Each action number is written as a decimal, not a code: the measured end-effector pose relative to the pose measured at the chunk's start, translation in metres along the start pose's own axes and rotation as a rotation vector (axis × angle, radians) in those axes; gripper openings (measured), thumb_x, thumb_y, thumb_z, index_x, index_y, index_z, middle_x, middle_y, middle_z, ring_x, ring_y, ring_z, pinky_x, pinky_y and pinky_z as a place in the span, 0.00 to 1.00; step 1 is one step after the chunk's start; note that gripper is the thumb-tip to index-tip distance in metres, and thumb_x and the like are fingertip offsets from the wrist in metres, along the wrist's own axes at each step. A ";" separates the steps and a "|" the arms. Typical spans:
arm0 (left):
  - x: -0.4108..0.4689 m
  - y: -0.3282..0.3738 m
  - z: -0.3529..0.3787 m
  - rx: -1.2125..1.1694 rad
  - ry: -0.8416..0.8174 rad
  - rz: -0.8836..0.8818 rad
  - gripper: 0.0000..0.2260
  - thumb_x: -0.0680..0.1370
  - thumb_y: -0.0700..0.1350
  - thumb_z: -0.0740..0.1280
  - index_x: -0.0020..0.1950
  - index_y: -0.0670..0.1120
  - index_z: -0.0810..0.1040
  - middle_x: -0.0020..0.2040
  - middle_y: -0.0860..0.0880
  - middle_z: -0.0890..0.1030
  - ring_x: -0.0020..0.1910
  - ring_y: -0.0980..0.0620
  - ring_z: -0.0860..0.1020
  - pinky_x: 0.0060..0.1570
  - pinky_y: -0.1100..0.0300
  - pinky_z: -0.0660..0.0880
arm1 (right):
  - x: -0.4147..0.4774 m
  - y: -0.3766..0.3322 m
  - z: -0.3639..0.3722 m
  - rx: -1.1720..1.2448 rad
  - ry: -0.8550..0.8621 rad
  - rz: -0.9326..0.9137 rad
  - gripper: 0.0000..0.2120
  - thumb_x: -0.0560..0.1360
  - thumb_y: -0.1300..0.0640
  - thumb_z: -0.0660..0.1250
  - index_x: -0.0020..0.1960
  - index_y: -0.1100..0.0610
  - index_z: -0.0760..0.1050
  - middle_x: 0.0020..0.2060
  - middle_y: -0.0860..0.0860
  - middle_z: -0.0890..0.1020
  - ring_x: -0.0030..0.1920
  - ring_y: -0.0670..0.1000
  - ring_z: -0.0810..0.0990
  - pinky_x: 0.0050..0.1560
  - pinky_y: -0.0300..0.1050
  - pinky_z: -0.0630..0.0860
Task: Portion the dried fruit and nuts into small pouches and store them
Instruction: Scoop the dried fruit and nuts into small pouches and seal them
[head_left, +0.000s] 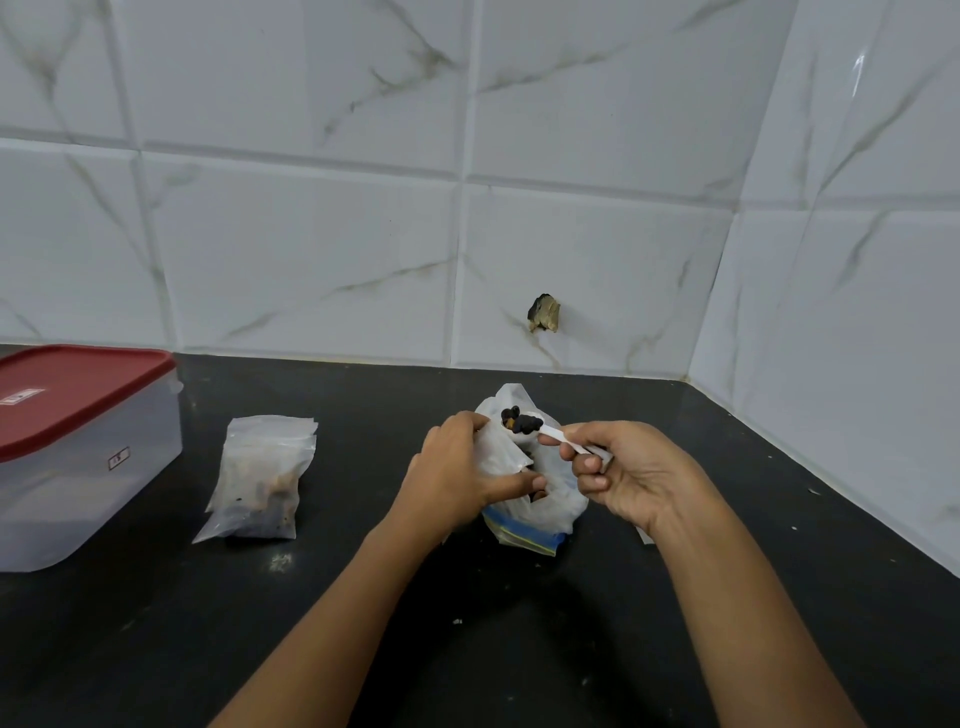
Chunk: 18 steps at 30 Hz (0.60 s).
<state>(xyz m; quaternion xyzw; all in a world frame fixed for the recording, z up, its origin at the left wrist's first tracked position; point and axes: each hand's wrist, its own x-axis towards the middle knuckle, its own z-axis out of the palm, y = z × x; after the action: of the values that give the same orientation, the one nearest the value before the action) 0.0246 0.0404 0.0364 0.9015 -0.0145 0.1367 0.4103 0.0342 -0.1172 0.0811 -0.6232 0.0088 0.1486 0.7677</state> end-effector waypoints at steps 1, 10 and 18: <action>0.001 -0.001 0.000 -0.022 0.005 -0.009 0.39 0.62 0.61 0.75 0.67 0.47 0.67 0.62 0.49 0.72 0.61 0.50 0.71 0.61 0.49 0.72 | -0.001 0.000 0.001 0.000 -0.001 -0.002 0.11 0.77 0.69 0.56 0.39 0.68 0.74 0.27 0.54 0.74 0.17 0.41 0.64 0.16 0.31 0.56; -0.001 0.000 -0.001 -0.167 0.039 -0.035 0.28 0.63 0.57 0.77 0.57 0.49 0.71 0.52 0.53 0.77 0.50 0.56 0.76 0.50 0.57 0.76 | -0.003 0.002 0.007 -0.144 -0.012 0.010 0.08 0.77 0.68 0.56 0.47 0.67 0.74 0.29 0.54 0.73 0.18 0.41 0.64 0.17 0.31 0.56; 0.000 -0.002 -0.002 -0.189 0.053 -0.016 0.26 0.65 0.55 0.76 0.56 0.48 0.69 0.52 0.51 0.77 0.50 0.52 0.77 0.51 0.53 0.78 | -0.006 0.007 0.016 -0.928 -0.006 -0.436 0.12 0.78 0.62 0.59 0.56 0.55 0.80 0.37 0.49 0.82 0.36 0.42 0.76 0.36 0.29 0.69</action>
<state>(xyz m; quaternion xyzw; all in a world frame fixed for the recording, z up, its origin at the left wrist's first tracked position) 0.0247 0.0431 0.0363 0.8549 -0.0093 0.1552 0.4949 0.0239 -0.1022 0.0792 -0.8853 -0.1902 -0.0250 0.4235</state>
